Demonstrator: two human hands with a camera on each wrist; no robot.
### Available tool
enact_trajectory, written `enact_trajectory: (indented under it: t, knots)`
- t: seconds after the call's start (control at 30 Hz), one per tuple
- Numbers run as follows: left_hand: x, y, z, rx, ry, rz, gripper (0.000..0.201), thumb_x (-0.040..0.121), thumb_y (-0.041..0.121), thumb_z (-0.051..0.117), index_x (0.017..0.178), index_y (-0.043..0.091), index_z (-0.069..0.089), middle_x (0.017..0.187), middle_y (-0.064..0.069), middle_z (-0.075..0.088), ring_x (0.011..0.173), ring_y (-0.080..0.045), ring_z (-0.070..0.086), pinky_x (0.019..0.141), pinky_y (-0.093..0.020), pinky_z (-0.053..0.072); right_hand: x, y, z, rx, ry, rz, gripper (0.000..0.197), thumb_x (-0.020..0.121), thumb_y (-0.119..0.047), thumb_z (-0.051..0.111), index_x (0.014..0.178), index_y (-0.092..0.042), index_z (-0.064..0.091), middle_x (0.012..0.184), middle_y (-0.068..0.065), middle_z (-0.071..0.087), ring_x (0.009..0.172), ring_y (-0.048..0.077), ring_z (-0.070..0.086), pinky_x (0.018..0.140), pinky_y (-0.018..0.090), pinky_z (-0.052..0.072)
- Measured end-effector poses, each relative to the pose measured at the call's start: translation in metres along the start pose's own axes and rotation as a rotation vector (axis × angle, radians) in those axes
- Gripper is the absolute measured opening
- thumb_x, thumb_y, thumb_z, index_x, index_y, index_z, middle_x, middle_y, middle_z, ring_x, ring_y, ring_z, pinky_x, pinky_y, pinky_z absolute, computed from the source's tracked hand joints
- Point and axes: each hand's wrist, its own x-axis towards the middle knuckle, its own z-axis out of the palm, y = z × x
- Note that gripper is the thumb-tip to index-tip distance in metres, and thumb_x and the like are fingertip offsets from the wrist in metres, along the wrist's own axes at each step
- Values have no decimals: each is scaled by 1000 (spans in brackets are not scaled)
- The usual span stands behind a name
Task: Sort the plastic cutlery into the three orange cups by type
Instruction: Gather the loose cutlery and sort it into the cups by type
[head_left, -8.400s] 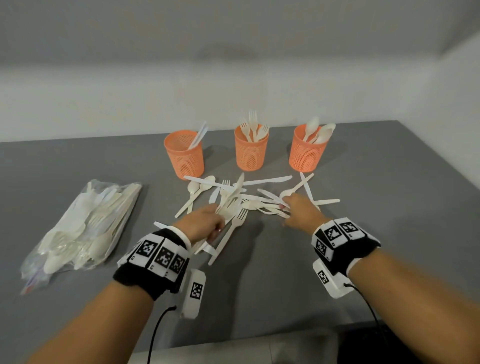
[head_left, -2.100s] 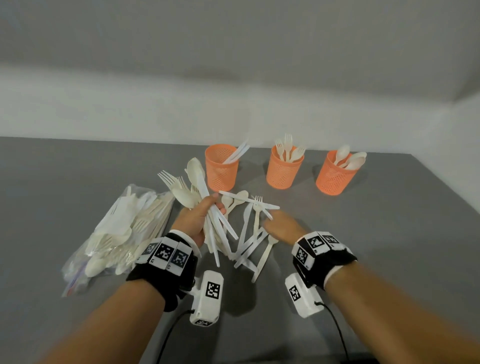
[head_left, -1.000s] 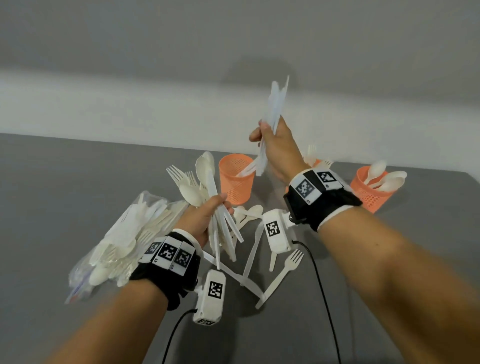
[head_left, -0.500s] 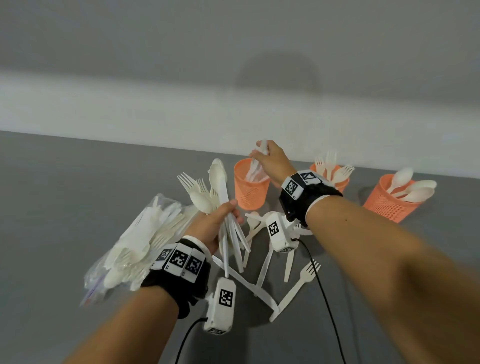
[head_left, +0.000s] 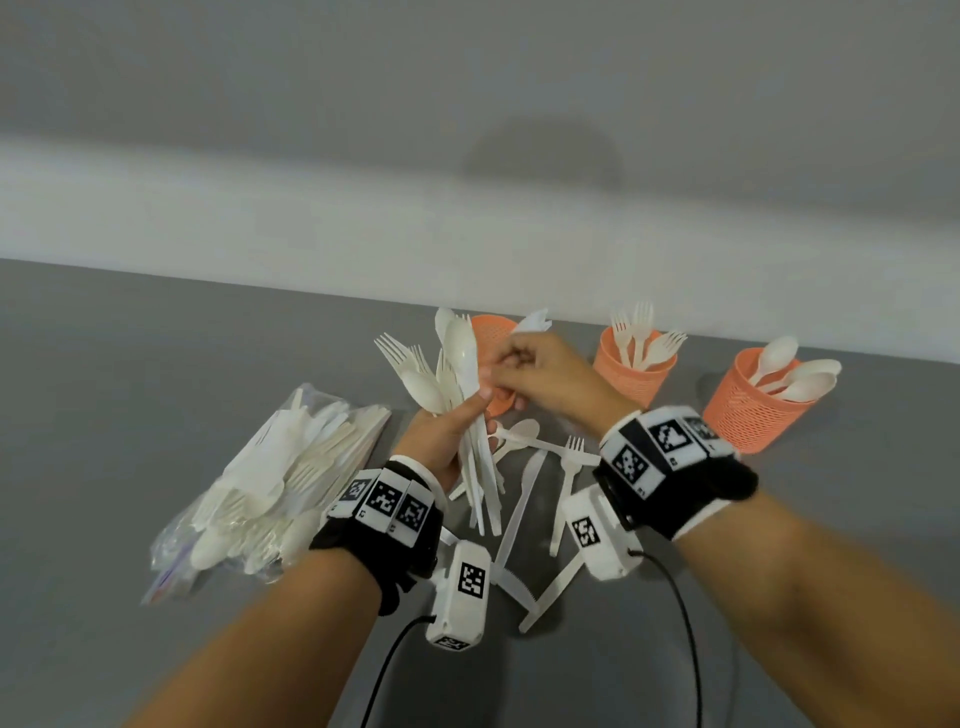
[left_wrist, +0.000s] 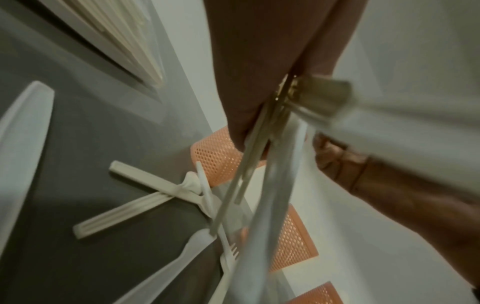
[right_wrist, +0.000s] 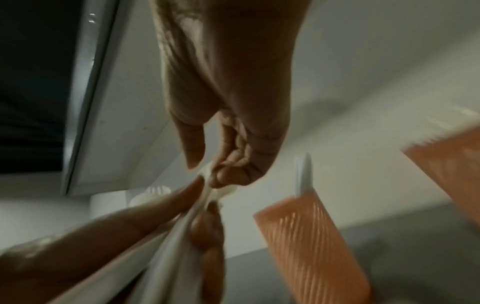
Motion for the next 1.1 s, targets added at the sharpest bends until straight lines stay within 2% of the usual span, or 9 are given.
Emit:
enact_trajectory:
  t: [0.2, 0.43, 0.57, 0.67, 0.8, 0.87, 0.93, 1.0, 1.1]
  knots:
    - [-9, -5, 11, 44, -128, 120, 17, 89, -3, 50, 103, 5, 57, 60, 5, 66, 54, -5, 60, 52, -17, 49, -18, 12, 7, 96, 56, 121, 12, 84, -11, 67, 75, -5, 61, 65, 4, 58, 57, 10, 55, 52, 15, 47]
    - [-15, -10, 8, -9, -116, 70, 37, 88, 16, 57, 122, 3, 55, 107, -17, 67, 95, -24, 67, 77, -30, 57, -28, 8, 2, 178, 56, 166, 12, 98, -15, 44, 94, -8, 53, 80, 5, 61, 71, 15, 62, 69, 28, 55]
    - [-15, -8, 7, -79, -53, 20, 14, 81, 12, 65, 94, 7, 61, 64, -6, 58, 48, -11, 54, 48, -21, 48, -32, 5, -4, 378, 155, 128, 14, 102, -19, 32, 102, -11, 44, 71, 7, 53, 59, 21, 54, 66, 40, 53]
    - [-14, -9, 11, -72, -30, 9, 10, 84, 1, 61, 86, 10, 57, 51, 1, 51, 41, -8, 46, 43, -21, 43, -39, 5, -6, 336, 129, 123, 17, 98, -27, 43, 110, -15, 48, 66, 0, 42, 42, 6, 35, 39, 19, 29]
    - [-12, -8, 15, -112, -5, -16, 3, 87, 6, 53, 86, 7, 55, 49, 0, 47, 40, -9, 46, 43, -21, 44, -55, 3, 0, 138, 27, 122, 12, 90, -11, 58, 101, -6, 58, 71, 5, 59, 31, 0, 40, 34, 12, 28]
    - [-12, -8, 14, -127, -4, -40, 14, 87, 9, 51, 97, 7, 61, 55, -3, 53, 45, -11, 52, 45, -23, 48, -57, 4, 4, 77, 35, 90, 9, 88, -6, 59, 95, -1, 61, 76, 9, 65, 38, -1, 52, 39, 12, 39]
    - [-12, -9, 13, -114, -1, -47, 30, 83, 13, 58, 110, 3, 62, 74, -12, 64, 59, -17, 61, 53, -25, 55, -55, 9, 6, 34, 61, 67, 15, 85, -7, 64, 98, -2, 65, 88, 12, 70, 60, 12, 67, 64, 28, 58]
    - [-12, -11, 14, -134, -9, -28, 47, 74, 16, 63, 118, 1, 59, 96, -18, 66, 74, -22, 65, 63, -28, 58, -53, 11, 9, 4, 84, 50, 18, 83, -7, 66, 101, -5, 65, 85, 9, 69, 70, 22, 67, 82, 39, 57]
    - [-12, -12, 14, -171, -21, -26, 43, 77, 11, 58, 118, 0, 57, 100, -19, 65, 73, -20, 68, 66, -29, 57, -51, 10, 12, 9, 89, 48, 21, 84, -6, 65, 105, -6, 62, 80, 2, 64, 73, 25, 66, 77, 35, 57]
